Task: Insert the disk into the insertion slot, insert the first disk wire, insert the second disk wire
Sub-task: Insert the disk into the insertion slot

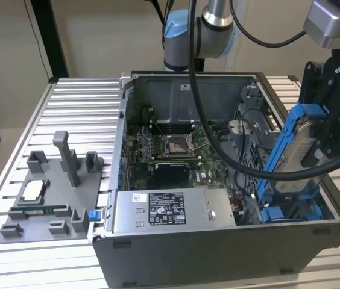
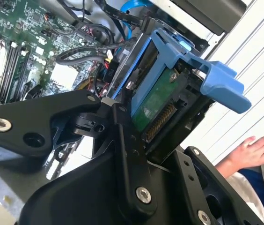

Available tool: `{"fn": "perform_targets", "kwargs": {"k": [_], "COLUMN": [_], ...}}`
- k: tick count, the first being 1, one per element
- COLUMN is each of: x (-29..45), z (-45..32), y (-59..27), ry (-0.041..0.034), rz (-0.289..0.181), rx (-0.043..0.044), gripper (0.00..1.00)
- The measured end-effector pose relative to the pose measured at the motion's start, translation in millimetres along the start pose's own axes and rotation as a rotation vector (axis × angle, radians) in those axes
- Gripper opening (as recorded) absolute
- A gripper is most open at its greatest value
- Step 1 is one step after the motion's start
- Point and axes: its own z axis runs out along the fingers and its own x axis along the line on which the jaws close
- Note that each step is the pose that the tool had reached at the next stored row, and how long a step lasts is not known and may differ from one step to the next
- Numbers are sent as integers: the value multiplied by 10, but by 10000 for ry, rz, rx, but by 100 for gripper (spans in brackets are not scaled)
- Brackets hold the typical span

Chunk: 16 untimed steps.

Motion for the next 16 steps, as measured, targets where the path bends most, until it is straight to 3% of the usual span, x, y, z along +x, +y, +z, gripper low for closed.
{"fn": "perform_targets", "kwargs": {"k": [16], "x": [3], "z": [72], "y": [-36], "ry": [-37], "rz": [-9], "rx": [-1], "gripper": [0]}}
